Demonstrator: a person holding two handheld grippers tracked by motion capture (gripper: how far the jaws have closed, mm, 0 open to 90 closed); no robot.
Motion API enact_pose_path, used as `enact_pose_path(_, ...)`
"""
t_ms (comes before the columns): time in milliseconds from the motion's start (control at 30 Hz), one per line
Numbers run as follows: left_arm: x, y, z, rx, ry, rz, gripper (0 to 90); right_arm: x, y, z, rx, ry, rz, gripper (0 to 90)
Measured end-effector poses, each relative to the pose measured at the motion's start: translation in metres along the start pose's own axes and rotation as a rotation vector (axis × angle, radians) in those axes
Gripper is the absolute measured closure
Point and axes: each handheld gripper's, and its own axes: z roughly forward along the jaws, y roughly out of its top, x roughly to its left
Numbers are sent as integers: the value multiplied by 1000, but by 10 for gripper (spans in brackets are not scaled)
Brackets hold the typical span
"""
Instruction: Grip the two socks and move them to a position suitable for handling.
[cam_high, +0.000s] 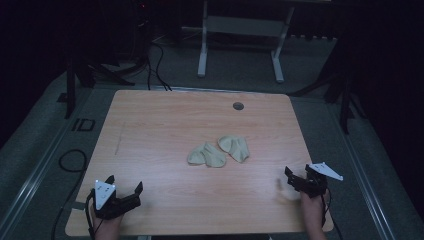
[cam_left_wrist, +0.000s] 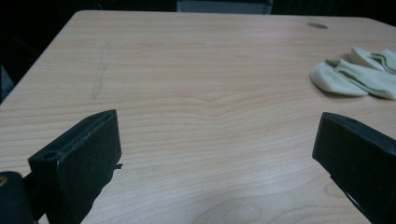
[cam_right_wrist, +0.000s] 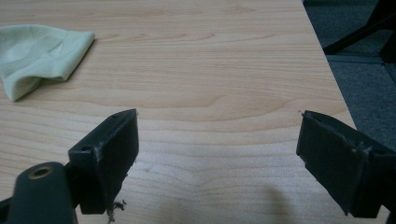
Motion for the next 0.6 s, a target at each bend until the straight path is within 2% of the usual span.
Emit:
enact_pose_path(167,0,1,0,-5,4,-3,10,3,0,0,11,20,-26,127)
enact_pose_path(233,0,1,1,-1,0,-4,10,4,1,1,21,13,-38,127)
enact_pose_path(400,-2,1,2,11,-4,14,10,7,3,-1,27,32,-42,132)
enact_pose_path(467,-3,1,2,3,-10,11,10,9,6,0,47,25,-53,133)
enact_pose_path(600,-4,1,2,-1,-17,16,10,10,9,2,79,44,-32,132)
